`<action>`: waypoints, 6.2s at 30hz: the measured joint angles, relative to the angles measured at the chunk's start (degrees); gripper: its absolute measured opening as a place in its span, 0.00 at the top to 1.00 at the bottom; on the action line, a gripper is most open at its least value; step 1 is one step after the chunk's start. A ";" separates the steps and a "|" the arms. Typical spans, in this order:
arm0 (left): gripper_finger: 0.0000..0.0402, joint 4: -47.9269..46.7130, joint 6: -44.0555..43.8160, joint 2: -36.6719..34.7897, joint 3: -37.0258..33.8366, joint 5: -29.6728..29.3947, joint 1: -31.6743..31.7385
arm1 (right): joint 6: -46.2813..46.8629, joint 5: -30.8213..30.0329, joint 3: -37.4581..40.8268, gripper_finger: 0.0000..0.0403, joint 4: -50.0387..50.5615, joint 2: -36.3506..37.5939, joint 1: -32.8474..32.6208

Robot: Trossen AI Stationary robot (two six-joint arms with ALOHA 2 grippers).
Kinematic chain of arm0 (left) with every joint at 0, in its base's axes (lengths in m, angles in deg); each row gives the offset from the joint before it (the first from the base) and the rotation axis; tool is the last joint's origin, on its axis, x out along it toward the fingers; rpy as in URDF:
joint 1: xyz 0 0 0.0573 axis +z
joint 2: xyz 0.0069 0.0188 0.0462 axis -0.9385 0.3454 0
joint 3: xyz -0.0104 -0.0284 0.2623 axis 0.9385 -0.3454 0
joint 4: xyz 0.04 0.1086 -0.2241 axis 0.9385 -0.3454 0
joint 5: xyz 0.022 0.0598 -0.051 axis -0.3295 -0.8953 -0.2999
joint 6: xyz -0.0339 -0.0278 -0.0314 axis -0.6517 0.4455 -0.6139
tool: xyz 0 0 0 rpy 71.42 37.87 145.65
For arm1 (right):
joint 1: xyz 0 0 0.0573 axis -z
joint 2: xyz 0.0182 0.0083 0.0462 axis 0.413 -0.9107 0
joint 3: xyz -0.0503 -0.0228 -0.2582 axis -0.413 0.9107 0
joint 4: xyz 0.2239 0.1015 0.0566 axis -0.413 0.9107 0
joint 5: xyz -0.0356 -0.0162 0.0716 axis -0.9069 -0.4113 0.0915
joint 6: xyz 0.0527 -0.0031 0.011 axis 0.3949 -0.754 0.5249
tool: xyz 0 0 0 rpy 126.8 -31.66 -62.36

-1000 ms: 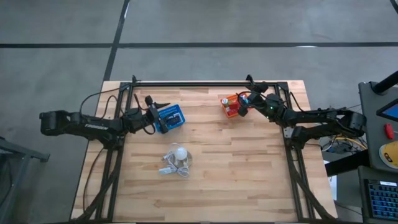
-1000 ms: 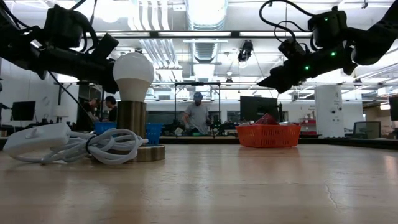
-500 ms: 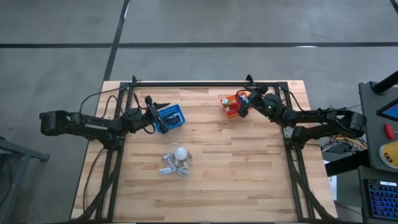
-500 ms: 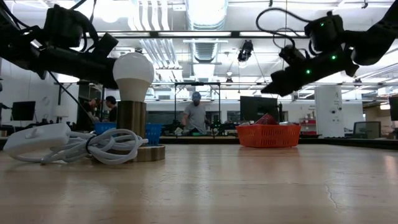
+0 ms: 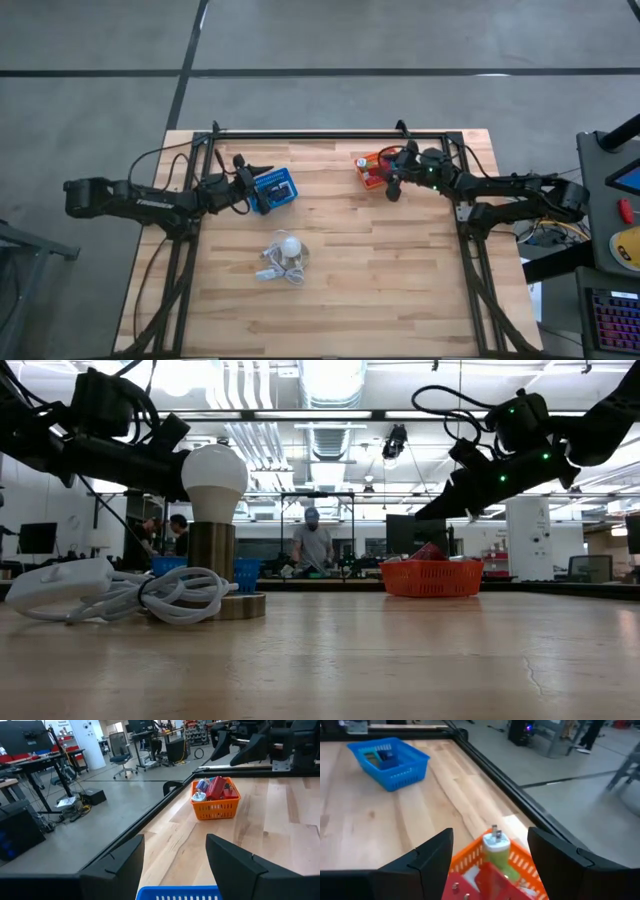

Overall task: Pick & Place Office items
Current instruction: Move the orange bin to the center of the table, then return to Home Position

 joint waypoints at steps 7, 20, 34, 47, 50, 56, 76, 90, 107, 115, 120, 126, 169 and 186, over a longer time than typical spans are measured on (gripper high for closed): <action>0.46 -0.31 -1.25 0.02 0.00 1.03 -0.04 | 3.36 5.86 0.00 0.37 -0.65 -0.02 0.03; 0.46 -0.31 -3.95 0.02 0.11 2.15 -0.04 | 15.01 15.12 -2.36 0.37 -4.59 -0.11 -0.93; 0.46 -0.32 -4.72 0.02 0.04 2.14 -0.03 | 10.63 7.27 -18.52 0.63 25.12 -5.26 -0.33; 0.46 -1.40 -5.35 0.02 0.00 2.34 -0.04 | 4.07 -2.41 -35.62 0.98 49.56 -17.75 -0.04; 0.46 -1.63 -5.35 0.02 0.00 2.40 -0.04 | 3.74 -6.23 -38.51 0.98 53.24 -19.61 -0.07; 0.46 -2.51 -5.45 0.02 0.00 2.82 -0.07 | 3.12 -7.86 -42.08 0.98 59.12 -22.66 1.56; 0.46 -3.26 -6.45 0.13 0.00 3.87 -0.11 | 2.51 -4.43 -39.47 0.98 64.24 -26.33 3.26; 0.46 -3.78 -6.84 0.15 0.00 3.87 -0.09 | 4.74 -0.39 -38.25 0.98 69.99 -26.23 1.06; 0.46 -4.85 -6.86 0.14 0.00 6.54 -0.11 | 21.70 2.11 -30.56 0.98 68.65 -18.79 -17.23; 0.46 -4.77 -7.06 0.13 0.00 8.46 -0.11 | 32.55 -3.87 -26.51 0.98 62.69 -16.03 -28.37; 0.46 -4.67 -8.34 0.13 0.38 9.23 -0.11 | 28.95 -10.51 -27.40 0.98 61.06 -14.21 -30.22; 0.46 -4.61 -9.68 -2.87 2.23 22.75 -0.22 | 15.91 -10.43 -27.22 0.98 49.42 -8.23 -33.80; 0.46 -46.38 -14.45 -62.53 -8.52 16.09 -5.29 | 14.80 -6.20 15.91 0.98 33.46 59.41 -41.80; 0.46 -47.30 -16.73 -61.89 -8.24 16.06 -5.90 | 7.91 -3.29 15.82 0.98 34.64 61.89 -41.89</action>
